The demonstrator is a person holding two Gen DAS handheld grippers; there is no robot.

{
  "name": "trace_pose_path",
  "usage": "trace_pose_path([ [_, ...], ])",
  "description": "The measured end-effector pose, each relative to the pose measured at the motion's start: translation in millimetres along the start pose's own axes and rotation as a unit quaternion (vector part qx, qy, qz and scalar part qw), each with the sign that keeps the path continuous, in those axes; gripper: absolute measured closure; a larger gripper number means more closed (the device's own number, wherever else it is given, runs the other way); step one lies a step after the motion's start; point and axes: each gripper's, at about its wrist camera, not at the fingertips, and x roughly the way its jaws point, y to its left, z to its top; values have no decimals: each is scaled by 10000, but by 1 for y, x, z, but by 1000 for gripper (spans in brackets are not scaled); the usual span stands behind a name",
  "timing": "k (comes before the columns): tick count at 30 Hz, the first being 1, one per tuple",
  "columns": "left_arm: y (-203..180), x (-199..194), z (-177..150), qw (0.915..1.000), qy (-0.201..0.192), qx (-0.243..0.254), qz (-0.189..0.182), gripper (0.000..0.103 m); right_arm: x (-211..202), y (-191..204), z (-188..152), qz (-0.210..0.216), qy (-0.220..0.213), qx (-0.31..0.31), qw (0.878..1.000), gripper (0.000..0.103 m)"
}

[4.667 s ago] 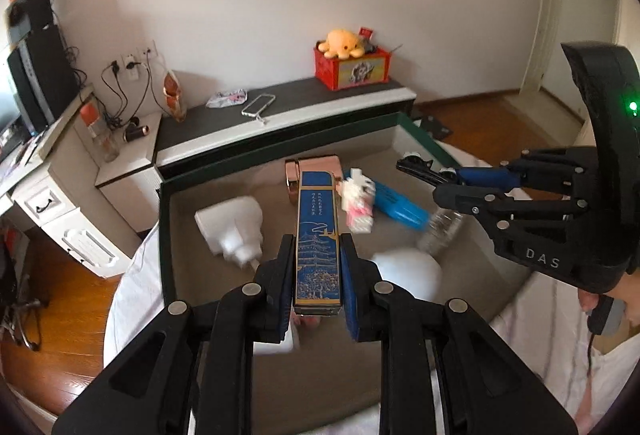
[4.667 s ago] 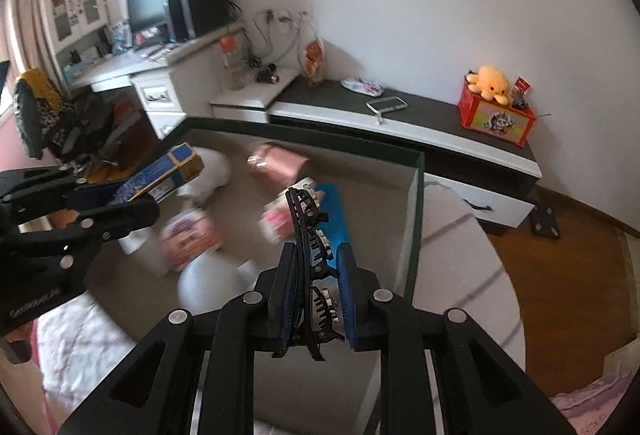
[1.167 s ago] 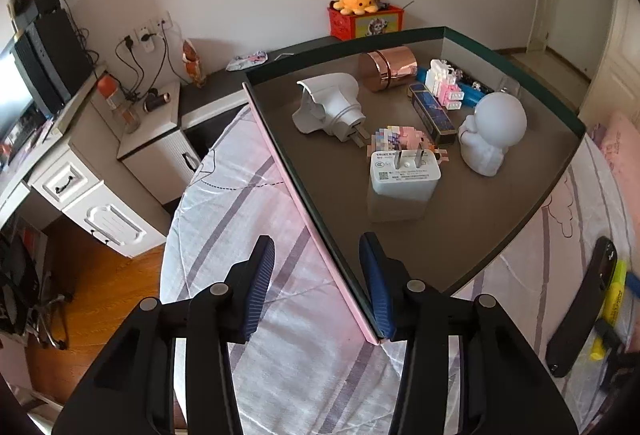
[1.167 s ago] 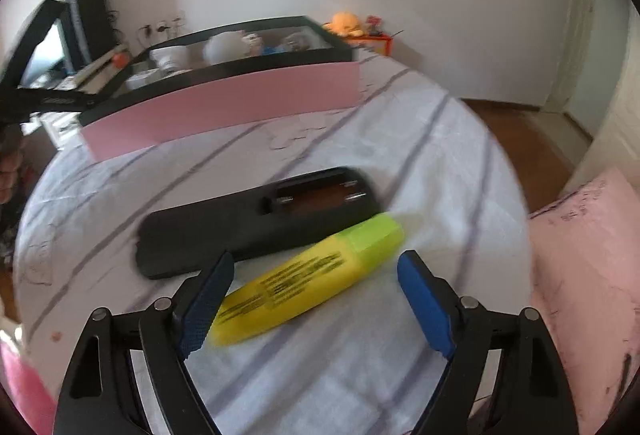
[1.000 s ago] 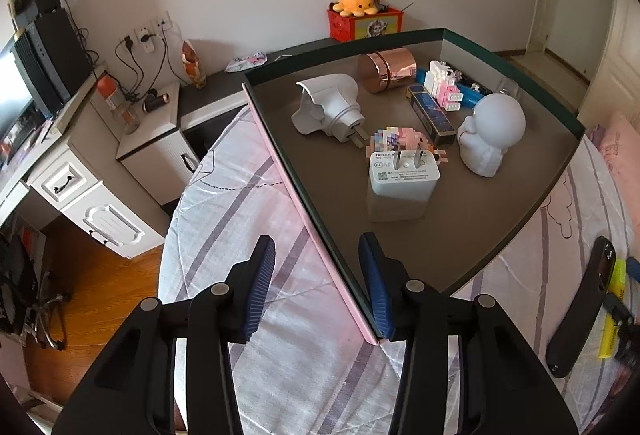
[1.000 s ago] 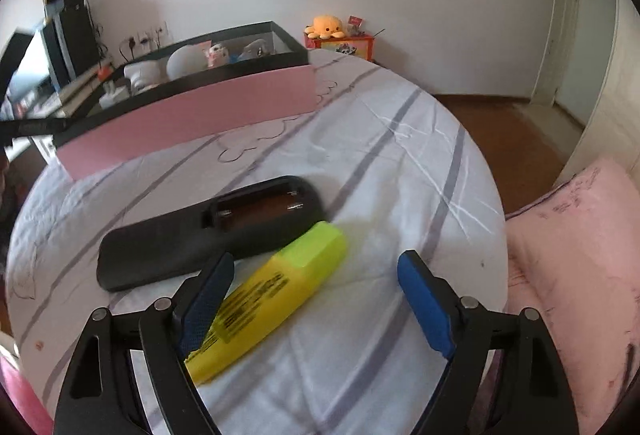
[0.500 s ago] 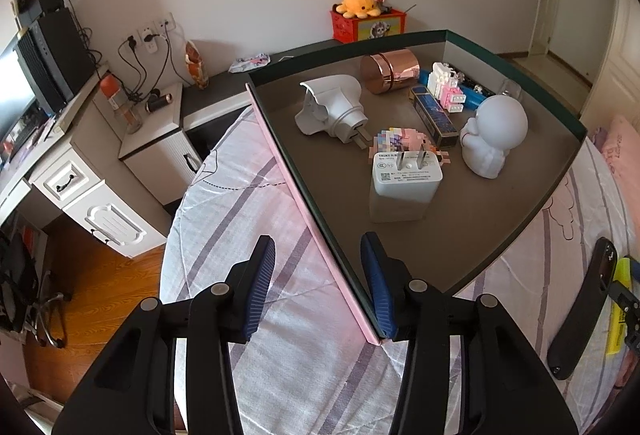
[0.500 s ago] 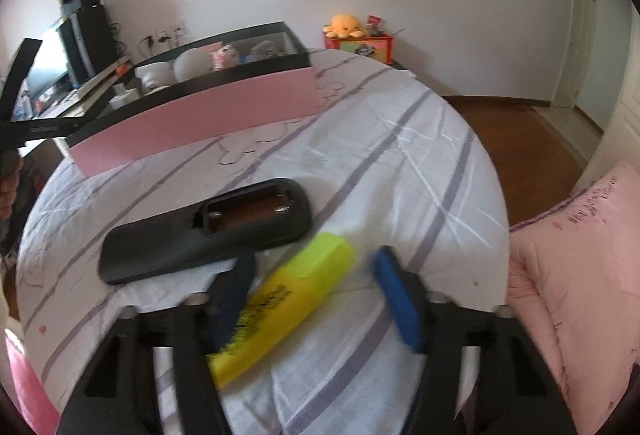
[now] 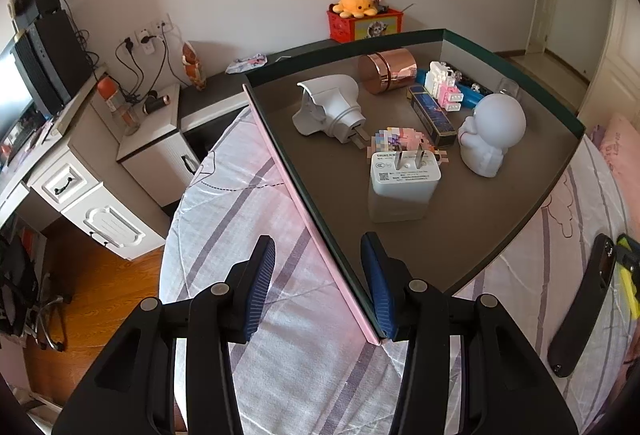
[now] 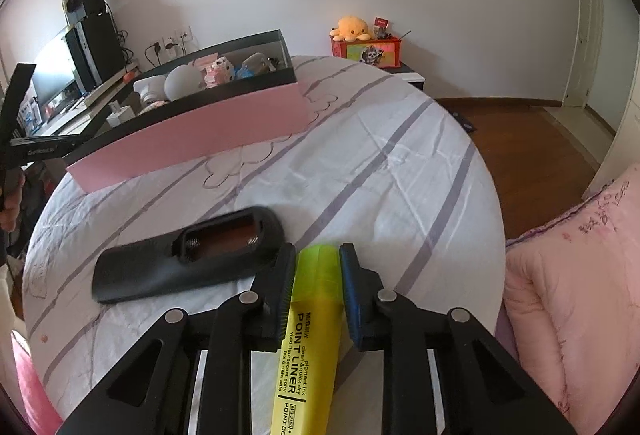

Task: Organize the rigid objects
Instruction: 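Grasp the yellow highlighter with the right tool, then carry the highlighter into the pink box and open the right tool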

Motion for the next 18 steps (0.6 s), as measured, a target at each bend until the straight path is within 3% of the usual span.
trace_pose_path([
  [8, 0, 1, 1, 9999, 6, 71, -110, 62, 20, -10, 38, 98, -31, -99, 9999, 80],
  [11, -4, 1, 1, 9998, -17, 146, -93, 68, 31, -8, 57, 134, -27, -239, 9996, 80],
  [13, -7, 1, 2, 9997, -20, 201, -131, 78, 38, -6, 68, 162, 3, -312, 9994, 80],
  [18, -10, 2, 2, 9996, 11, 250, -113, 79, 46, -1, 85, 187, -19, -533, 9984, 80],
])
